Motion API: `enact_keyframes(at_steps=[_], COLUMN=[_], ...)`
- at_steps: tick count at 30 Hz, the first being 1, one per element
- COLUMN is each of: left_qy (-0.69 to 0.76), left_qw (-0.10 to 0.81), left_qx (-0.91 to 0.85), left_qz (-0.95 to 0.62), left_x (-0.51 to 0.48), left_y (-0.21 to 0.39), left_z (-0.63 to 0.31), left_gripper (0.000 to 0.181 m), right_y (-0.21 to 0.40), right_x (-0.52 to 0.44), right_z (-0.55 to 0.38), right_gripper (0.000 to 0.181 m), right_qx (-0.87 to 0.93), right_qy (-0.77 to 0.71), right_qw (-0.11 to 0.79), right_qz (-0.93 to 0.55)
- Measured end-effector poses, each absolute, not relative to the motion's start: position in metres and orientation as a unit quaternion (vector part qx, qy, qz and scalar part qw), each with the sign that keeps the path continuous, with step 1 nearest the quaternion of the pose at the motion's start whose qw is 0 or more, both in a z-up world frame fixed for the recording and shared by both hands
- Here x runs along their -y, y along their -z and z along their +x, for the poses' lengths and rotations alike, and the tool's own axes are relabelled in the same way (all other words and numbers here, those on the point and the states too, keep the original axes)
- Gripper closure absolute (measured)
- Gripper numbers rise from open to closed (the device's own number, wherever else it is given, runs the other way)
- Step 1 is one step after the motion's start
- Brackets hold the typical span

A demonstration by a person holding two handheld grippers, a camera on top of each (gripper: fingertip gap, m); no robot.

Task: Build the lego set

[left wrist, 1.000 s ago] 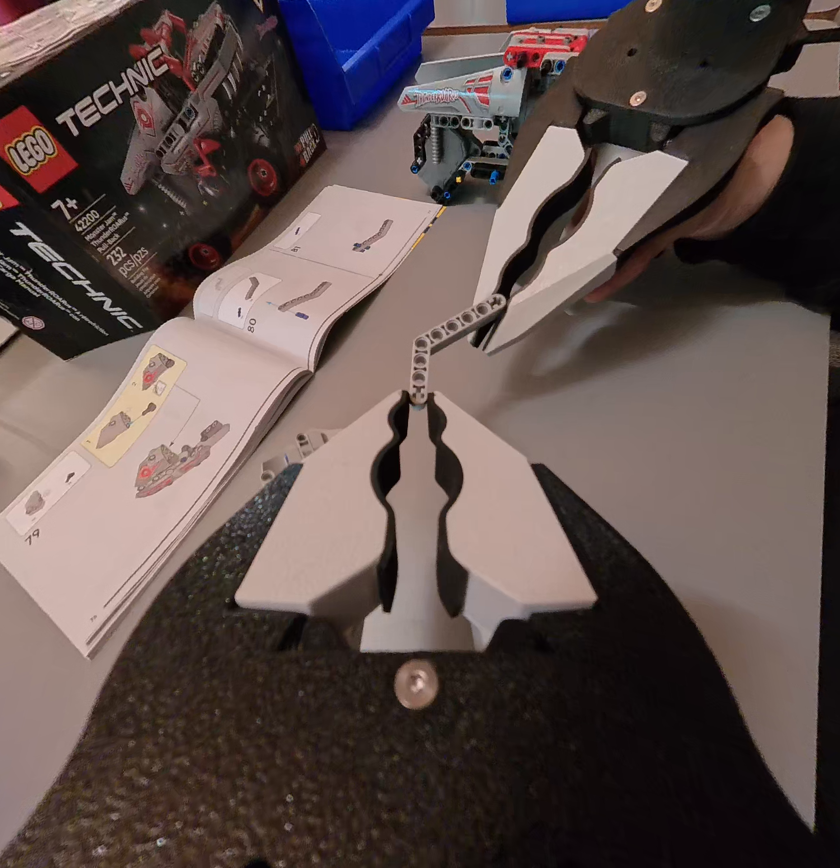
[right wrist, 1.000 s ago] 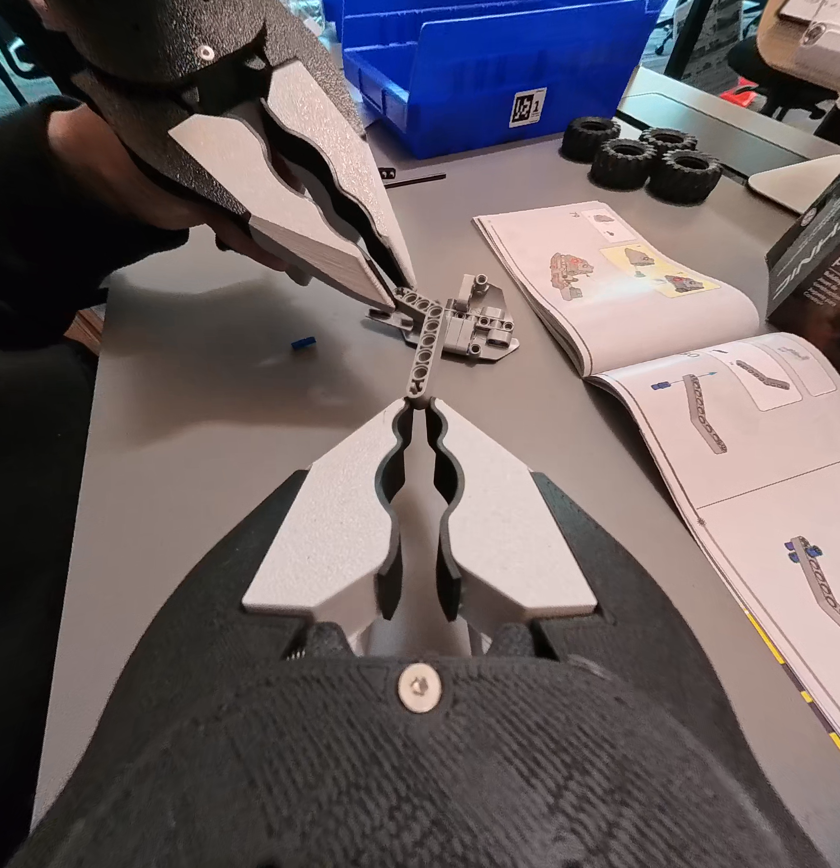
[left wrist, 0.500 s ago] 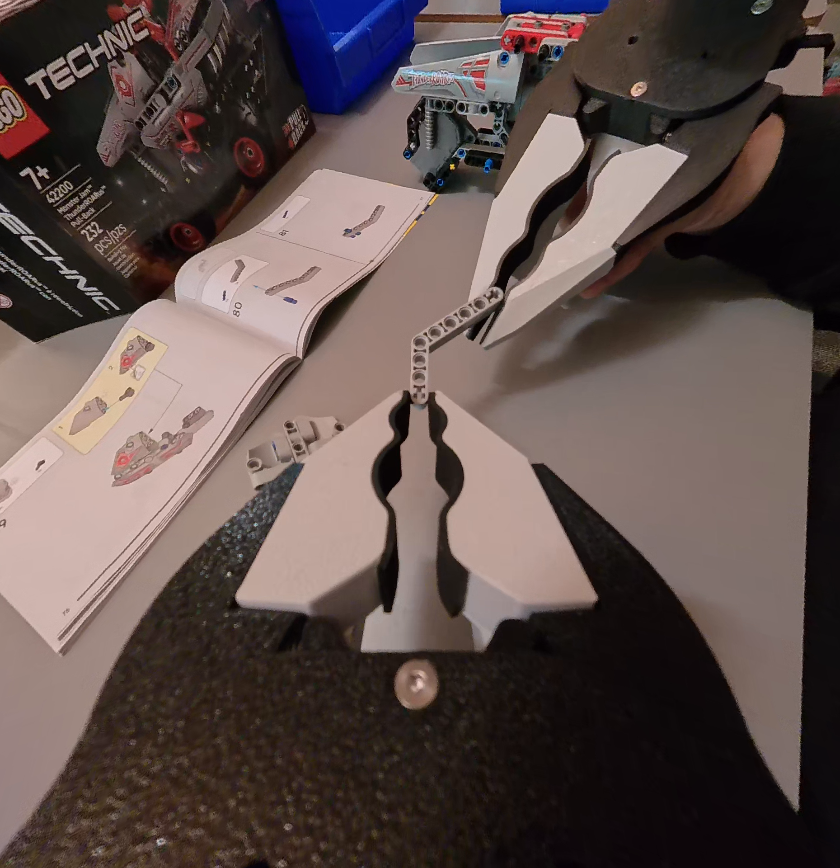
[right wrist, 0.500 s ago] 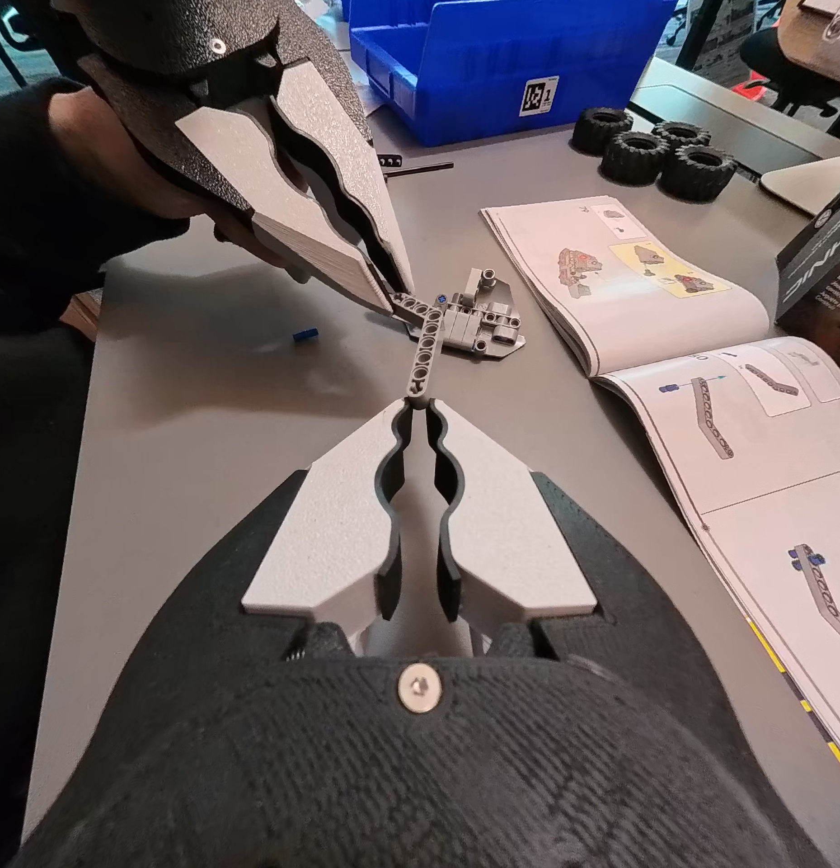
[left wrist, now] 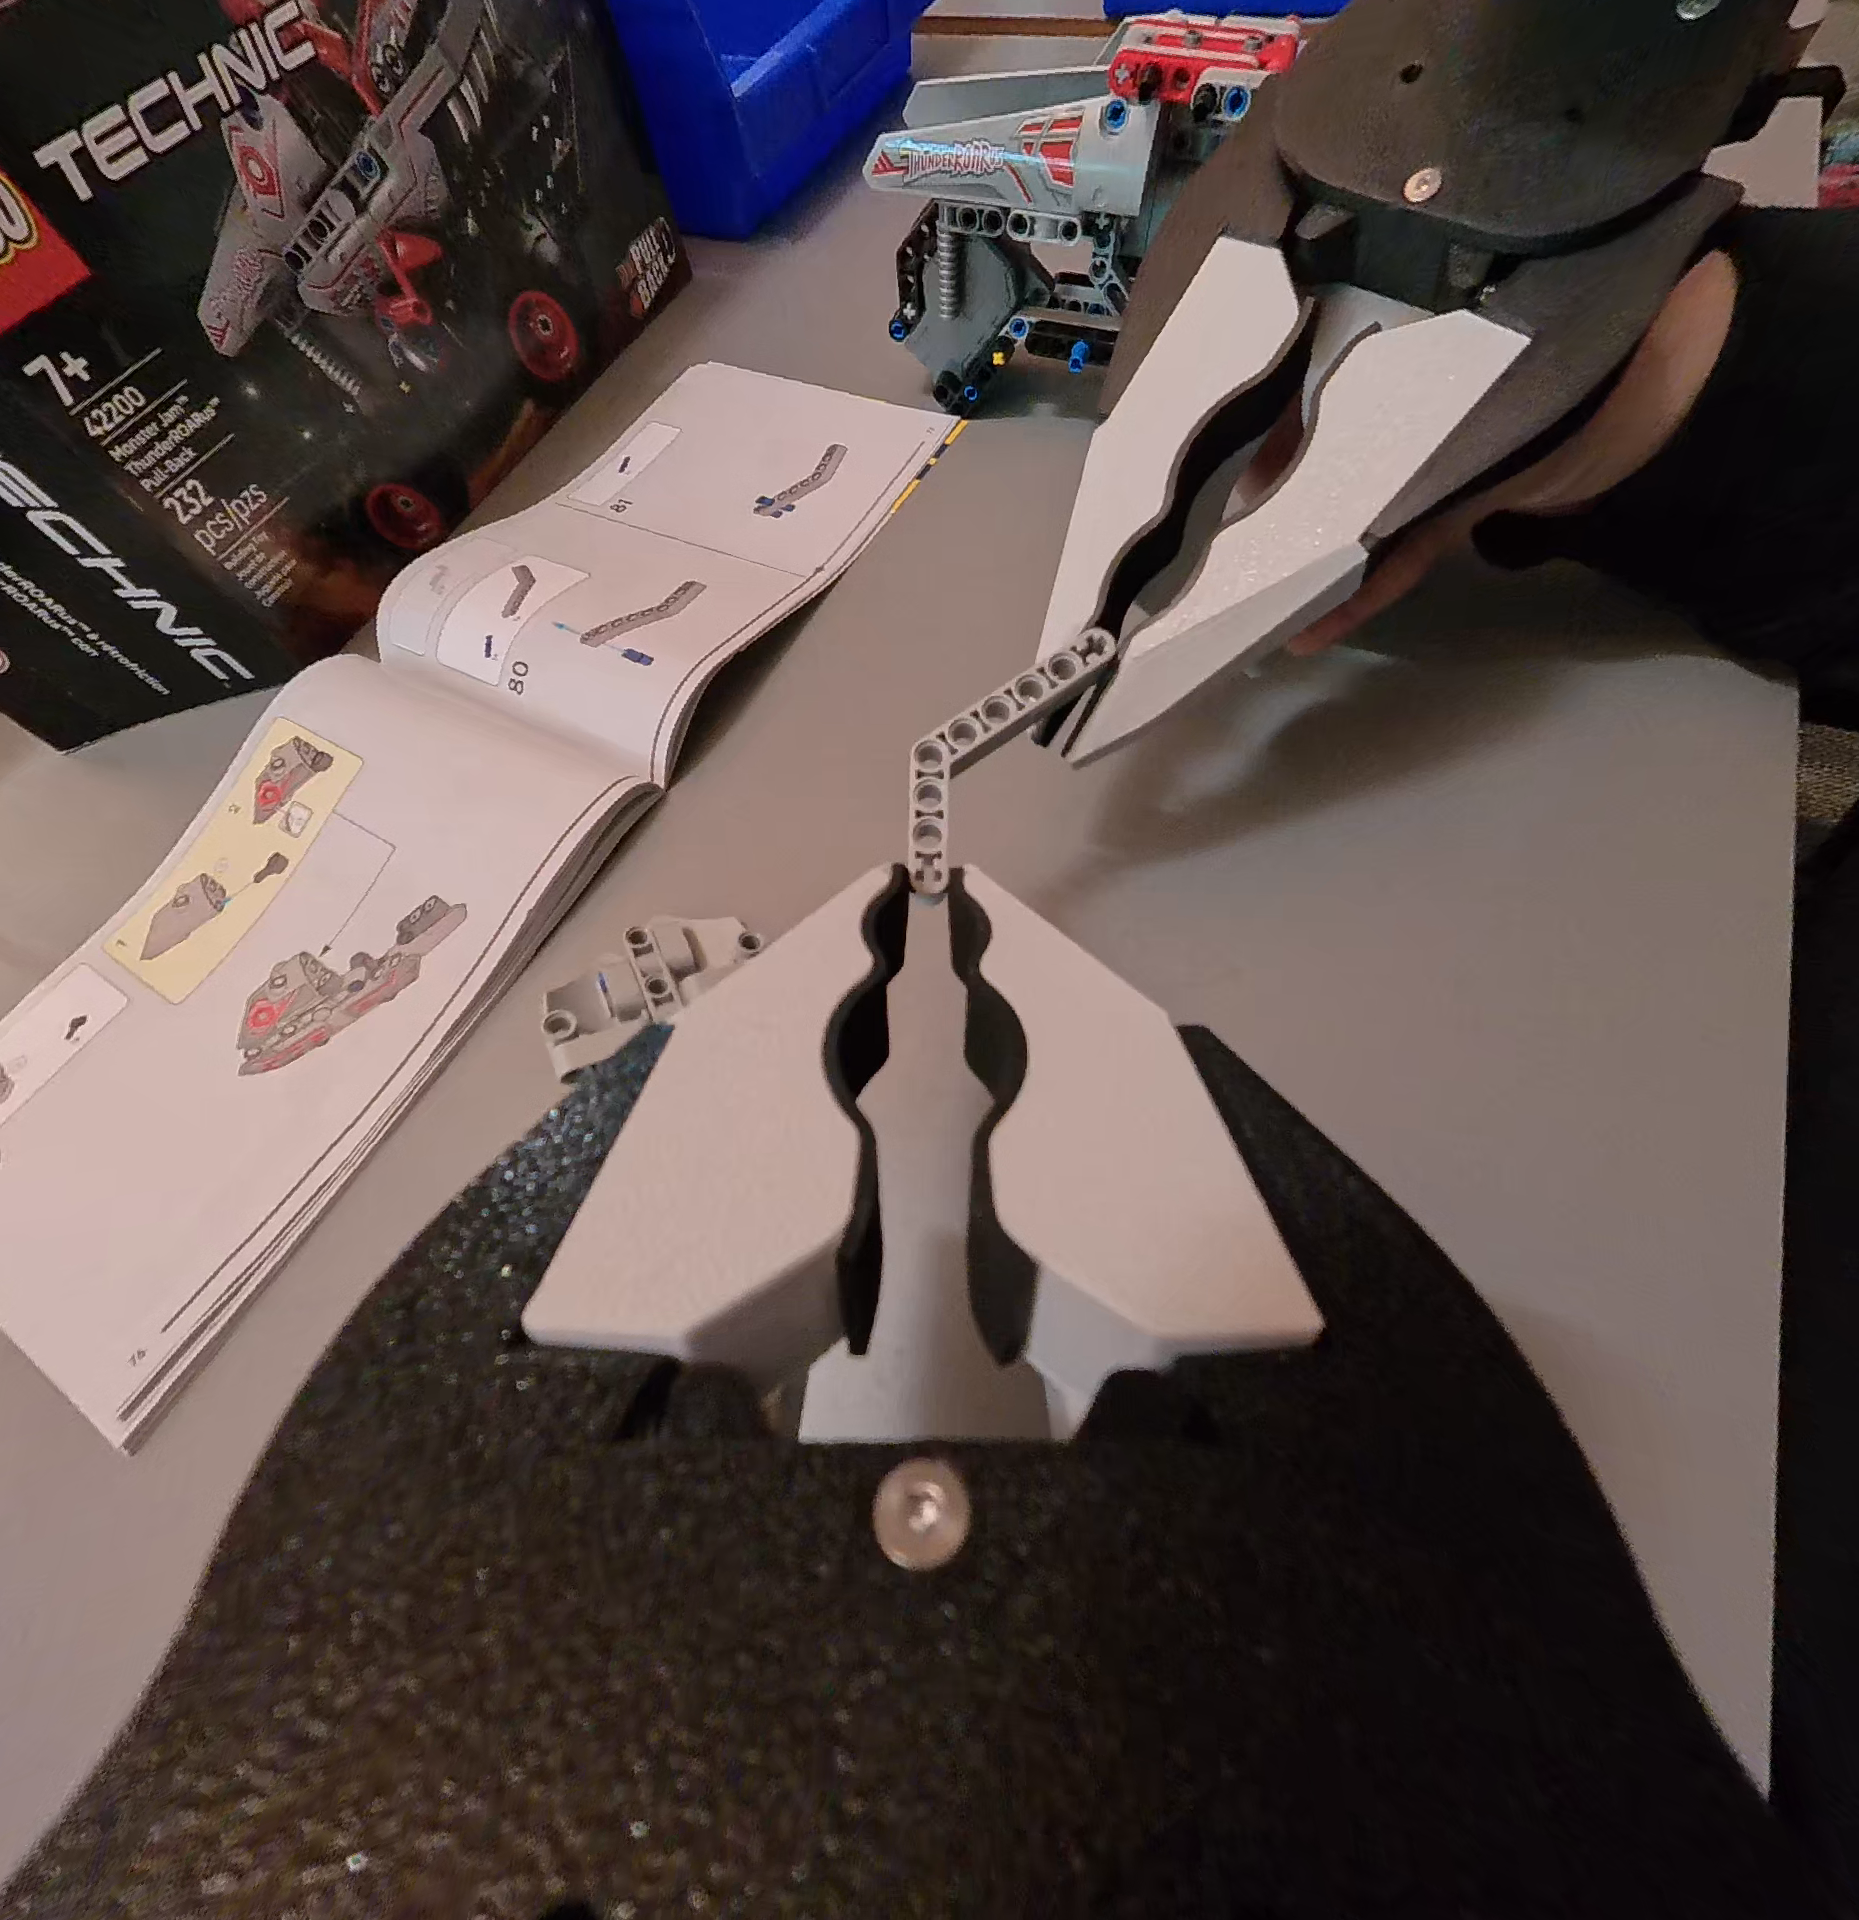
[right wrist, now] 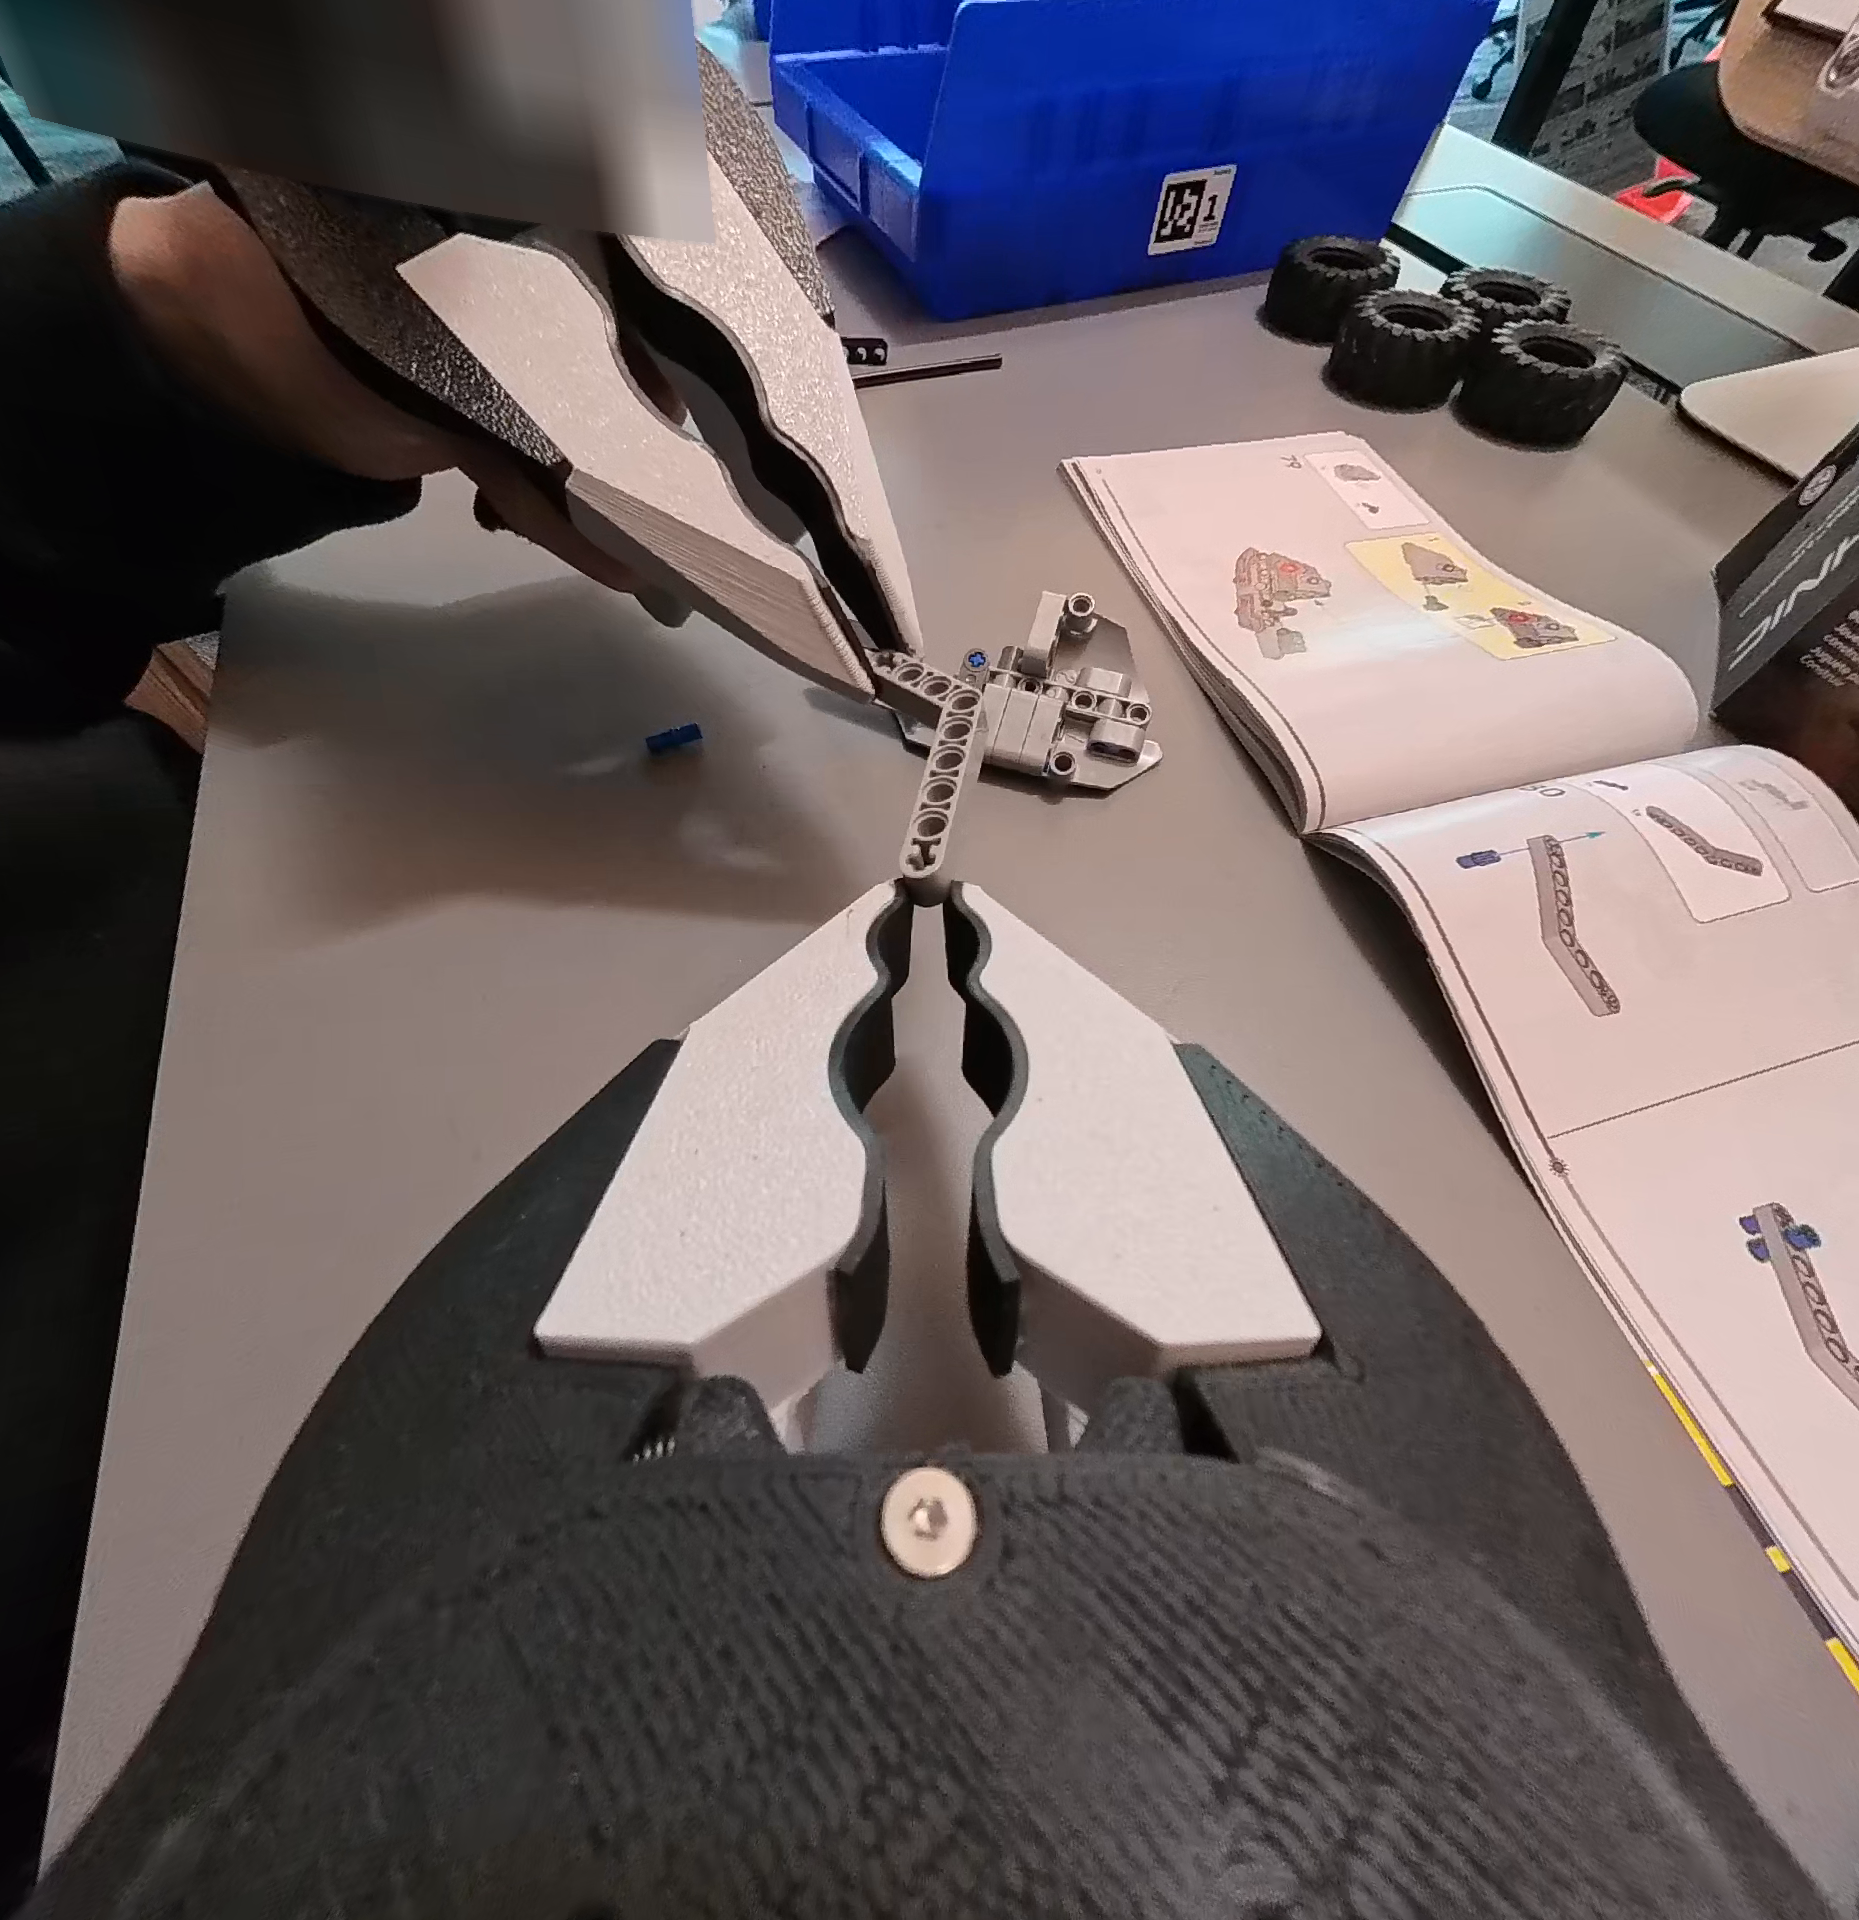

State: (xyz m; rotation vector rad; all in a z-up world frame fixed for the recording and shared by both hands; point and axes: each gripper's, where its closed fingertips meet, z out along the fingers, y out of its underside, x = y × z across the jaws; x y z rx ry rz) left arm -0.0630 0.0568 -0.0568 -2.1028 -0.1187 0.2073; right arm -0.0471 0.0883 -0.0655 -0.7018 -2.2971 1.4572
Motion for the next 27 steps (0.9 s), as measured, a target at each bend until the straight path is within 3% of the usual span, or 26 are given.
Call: enact_keyframes(at_steps=[27], left_qy=[-0.057], left_qw=[0.484], left_qx=[0.051], left_qz=[-0.872], left_x=[-0.05], left_y=[0.0618], left_z=[-0.0596], left_gripper=[0.177], right_y=[0.0687], right_x=[-0.0838], right_z=[-0.046], right_gripper=[0.178], right_qx=[0.819], right_qy=[-0.496], right_qw=[0.184], right_qz=[-0.224])
